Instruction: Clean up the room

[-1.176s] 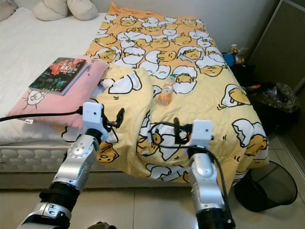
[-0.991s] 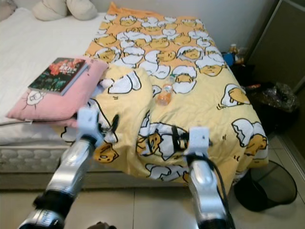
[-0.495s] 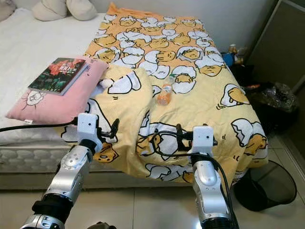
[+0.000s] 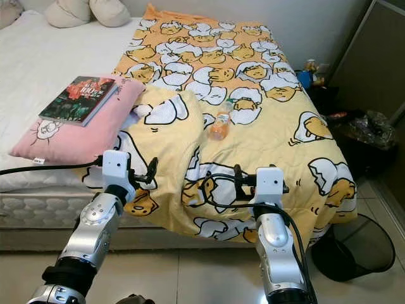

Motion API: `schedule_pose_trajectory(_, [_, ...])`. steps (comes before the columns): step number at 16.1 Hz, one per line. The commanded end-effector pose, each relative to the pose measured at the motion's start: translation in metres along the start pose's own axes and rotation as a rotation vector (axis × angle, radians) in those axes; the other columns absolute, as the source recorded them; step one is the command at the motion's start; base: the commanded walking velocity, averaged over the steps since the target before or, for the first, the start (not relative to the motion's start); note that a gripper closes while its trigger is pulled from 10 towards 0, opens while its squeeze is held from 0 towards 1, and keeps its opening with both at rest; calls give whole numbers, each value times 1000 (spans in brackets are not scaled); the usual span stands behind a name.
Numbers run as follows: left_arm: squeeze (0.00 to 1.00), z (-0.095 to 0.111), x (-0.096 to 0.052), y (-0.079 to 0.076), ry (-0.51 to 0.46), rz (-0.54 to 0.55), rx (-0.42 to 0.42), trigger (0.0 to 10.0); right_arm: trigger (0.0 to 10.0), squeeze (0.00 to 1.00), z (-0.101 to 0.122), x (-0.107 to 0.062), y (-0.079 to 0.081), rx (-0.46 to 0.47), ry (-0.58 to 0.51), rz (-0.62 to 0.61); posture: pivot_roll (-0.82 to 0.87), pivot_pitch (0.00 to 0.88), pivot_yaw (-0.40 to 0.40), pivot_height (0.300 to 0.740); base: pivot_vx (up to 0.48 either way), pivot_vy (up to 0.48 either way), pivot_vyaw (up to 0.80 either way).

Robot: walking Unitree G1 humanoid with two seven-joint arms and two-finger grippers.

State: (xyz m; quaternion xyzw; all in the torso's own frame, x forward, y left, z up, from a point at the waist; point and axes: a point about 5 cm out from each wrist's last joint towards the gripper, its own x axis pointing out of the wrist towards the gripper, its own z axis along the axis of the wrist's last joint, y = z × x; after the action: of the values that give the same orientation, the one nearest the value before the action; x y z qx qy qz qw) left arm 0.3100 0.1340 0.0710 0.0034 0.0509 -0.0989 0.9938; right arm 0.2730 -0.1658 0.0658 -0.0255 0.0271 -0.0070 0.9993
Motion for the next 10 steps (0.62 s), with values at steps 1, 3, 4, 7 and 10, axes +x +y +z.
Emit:
schedule_pose_trajectory(1, [0,10,4,-2,-42,-9,12,10000,10000,0,1,0,-3,1,-8,-16,-19,0,3,740,0,0,0])
schedule_pose_trajectory(3, [0,10,4,-2,-42,-9,12,10000,10000,0,1,0,-3,1,-8,-16,-19,0,3,740,0,0,0])
schedule_pose_trajectory(4, [0,10,4,-2,-42,-9,12,10000,10000,0,1,0,-3,1,-8,-16,-19,0,3,740,0,0,0])
schedule_pose_trajectory(7, [0,26,18,-4,-77,-8,24,10000,10000,0,10,8,7,27,-40,4,-21,0,-3,740,0,0,0])
schedule_pose_trajectory(10, [0,29,21,-8,-90,-16,46,10000,10000,0,12,13,6,20,-43,13,-14,0,-9,740,0,0,0])
